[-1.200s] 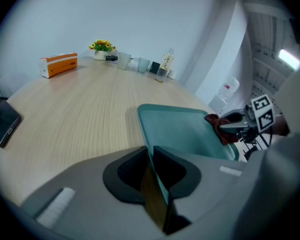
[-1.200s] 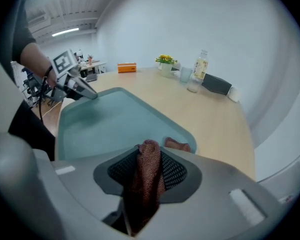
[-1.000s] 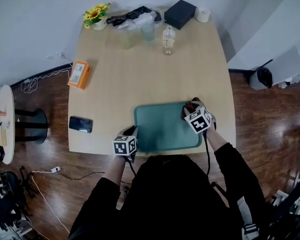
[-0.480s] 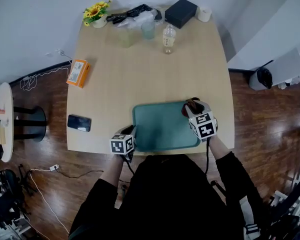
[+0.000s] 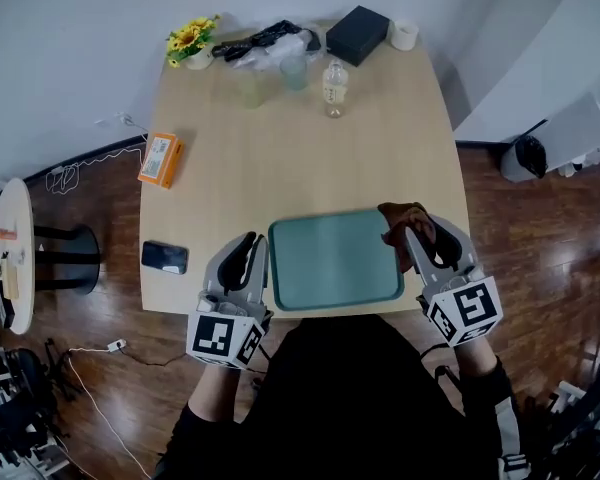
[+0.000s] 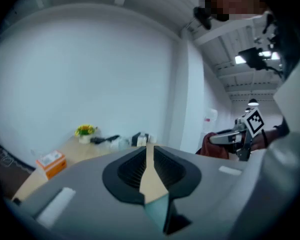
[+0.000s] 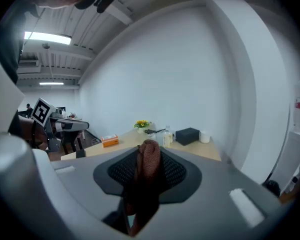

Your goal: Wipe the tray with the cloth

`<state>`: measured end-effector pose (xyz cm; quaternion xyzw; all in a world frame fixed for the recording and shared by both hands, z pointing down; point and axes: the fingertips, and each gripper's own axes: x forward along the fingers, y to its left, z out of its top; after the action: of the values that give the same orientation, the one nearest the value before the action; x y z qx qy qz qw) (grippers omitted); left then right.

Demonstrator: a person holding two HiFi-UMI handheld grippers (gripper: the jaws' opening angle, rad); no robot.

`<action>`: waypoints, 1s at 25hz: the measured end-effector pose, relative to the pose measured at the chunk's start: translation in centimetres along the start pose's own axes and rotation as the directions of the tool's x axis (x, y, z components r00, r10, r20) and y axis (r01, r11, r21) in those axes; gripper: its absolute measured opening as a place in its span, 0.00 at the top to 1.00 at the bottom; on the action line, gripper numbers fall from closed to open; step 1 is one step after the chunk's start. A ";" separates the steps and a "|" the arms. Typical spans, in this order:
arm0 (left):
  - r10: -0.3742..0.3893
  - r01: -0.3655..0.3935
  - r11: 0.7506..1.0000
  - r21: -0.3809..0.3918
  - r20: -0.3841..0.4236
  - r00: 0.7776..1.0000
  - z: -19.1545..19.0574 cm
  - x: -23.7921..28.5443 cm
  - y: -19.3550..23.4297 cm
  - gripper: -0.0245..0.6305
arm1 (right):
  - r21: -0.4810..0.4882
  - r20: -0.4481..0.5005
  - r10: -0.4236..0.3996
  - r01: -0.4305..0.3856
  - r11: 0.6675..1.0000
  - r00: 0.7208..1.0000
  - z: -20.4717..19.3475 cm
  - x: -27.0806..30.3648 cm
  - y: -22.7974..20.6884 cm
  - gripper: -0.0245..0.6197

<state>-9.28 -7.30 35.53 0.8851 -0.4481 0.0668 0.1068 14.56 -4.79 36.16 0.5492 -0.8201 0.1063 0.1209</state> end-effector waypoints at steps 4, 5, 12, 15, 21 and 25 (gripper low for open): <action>-0.060 0.033 0.990 0.138 0.196 0.979 6.0 -1.5 -3.8 0.92 | -0.039 0.077 0.007 -0.004 0.999 0.997 3.7 -2.1 1.1 0.78; -0.066 0.035 0.988 0.149 0.210 0.975 6.4 -1.6 -4.3 0.92 | -0.052 0.092 0.005 -0.001 0.999 0.996 4.4 -2.5 1.2 0.78; -0.014 0.008 0.999 0.034 0.185 0.983 5.0 -1.8 -2.1 0.92 | -0.094 0.161 -0.049 0.065 0.993 0.986 4.4 -3.6 -1.6 0.78; 0.035 -0.040 0.999 0.026 0.174 0.984 4.7 -2.5 -0.8 0.92 | -0.063 0.137 -0.157 0.167 0.984 0.978 3.0 -5.5 -6.2 0.78; 0.073 -0.075 0.997 0.007 0.160 0.984 4.0 -3.0 0.2 0.92 | -0.047 0.070 -0.271 0.275 0.960 0.960 -0.7 -6.5 -11.7 0.78; 0.063 -0.065 0.998 0.007 0.158 0.985 3.9 -3.0 -0.5 0.92 | 0.007 -0.133 -0.236 0.239 0.971 0.963 -11.1 -2.5 -12.9 0.78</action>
<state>-10.52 -5.63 31.04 0.8733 -0.4830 0.0026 0.0637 28.37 -4.02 46.49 0.6368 -0.7371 0.1366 0.1800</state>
